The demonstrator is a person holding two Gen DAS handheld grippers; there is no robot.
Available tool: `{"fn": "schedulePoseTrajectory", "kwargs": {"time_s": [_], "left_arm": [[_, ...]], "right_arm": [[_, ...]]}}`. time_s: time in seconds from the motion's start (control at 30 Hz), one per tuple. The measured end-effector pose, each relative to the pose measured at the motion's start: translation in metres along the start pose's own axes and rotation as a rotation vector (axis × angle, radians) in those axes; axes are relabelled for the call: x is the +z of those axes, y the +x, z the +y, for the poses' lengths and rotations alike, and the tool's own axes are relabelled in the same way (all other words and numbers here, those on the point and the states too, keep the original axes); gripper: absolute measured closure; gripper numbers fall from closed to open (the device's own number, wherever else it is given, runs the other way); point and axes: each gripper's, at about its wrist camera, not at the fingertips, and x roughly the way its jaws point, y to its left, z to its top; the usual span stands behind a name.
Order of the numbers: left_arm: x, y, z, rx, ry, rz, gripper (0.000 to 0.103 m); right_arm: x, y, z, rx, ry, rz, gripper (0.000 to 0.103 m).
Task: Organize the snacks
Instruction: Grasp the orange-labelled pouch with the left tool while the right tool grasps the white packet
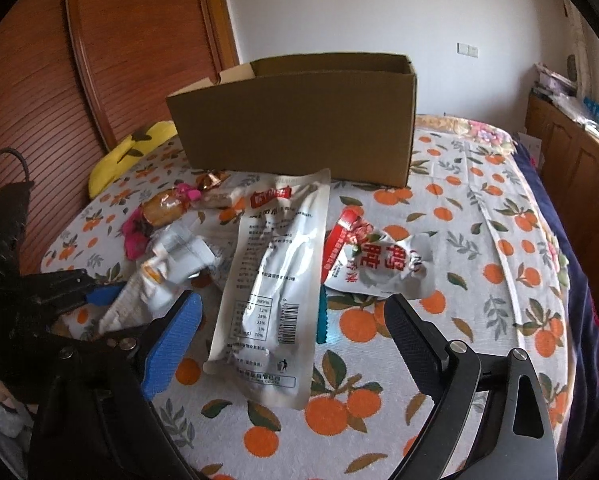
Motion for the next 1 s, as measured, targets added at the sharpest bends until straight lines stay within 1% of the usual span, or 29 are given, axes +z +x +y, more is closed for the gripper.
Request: {"fn": "schedulePoseTrajectory", "kwargs": {"time_s": [0.1, 0.13, 0.17, 0.23, 0.47, 0.6, 0.63, 0.67, 0.7, 0.77, 0.9, 1.0], "left_arm": [[0.001, -0.008, 0.005, -0.009, -0.013, -0.031, 0.053], [0.002, -0.009, 0.006, -0.011, -0.019, -0.038, 0.053], [0.003, -0.011, 0.009, -0.011, -0.025, -0.046, 0.053], [0.004, -0.014, 0.013, -0.013, -0.035, -0.059, 0.053], [0.009, -0.023, 0.021, -0.027, -0.049, -0.086, 0.053], [0.009, -0.026, 0.023, -0.028, -0.047, -0.097, 0.053], [0.009, -0.027, 0.022, -0.025, -0.043, -0.102, 0.053], [0.009, -0.029, 0.022, -0.021, -0.039, -0.105, 0.053], [0.01, -0.03, 0.022, -0.021, -0.036, -0.109, 0.053], [0.01, -0.034, 0.022, -0.018, -0.029, -0.12, 0.053], [0.011, -0.039, 0.02, -0.014, -0.02, -0.137, 0.053], [0.011, -0.04, 0.02, -0.01, -0.014, -0.142, 0.053]], "right_arm": [[0.003, 0.009, 0.005, 0.013, -0.007, 0.014, 0.011], [0.003, 0.012, 0.006, 0.017, -0.009, 0.018, 0.014], [0.004, 0.016, 0.008, 0.021, -0.013, 0.023, 0.02], [0.006, 0.023, 0.009, 0.024, -0.013, 0.036, 0.025], [0.013, 0.045, 0.019, -0.005, -0.045, 0.067, 0.025], [0.015, 0.056, 0.021, -0.037, -0.059, 0.089, 0.025], [0.015, 0.058, 0.02, -0.04, -0.051, 0.097, 0.026], [0.015, 0.061, 0.018, -0.042, -0.041, 0.105, 0.03], [0.014, 0.063, 0.017, -0.043, -0.035, 0.112, 0.03], [0.013, 0.064, 0.015, -0.038, -0.028, 0.11, 0.035], [0.013, 0.063, 0.014, -0.043, -0.013, 0.107, 0.039], [0.012, 0.058, 0.012, -0.04, 0.003, 0.095, 0.039]]}}
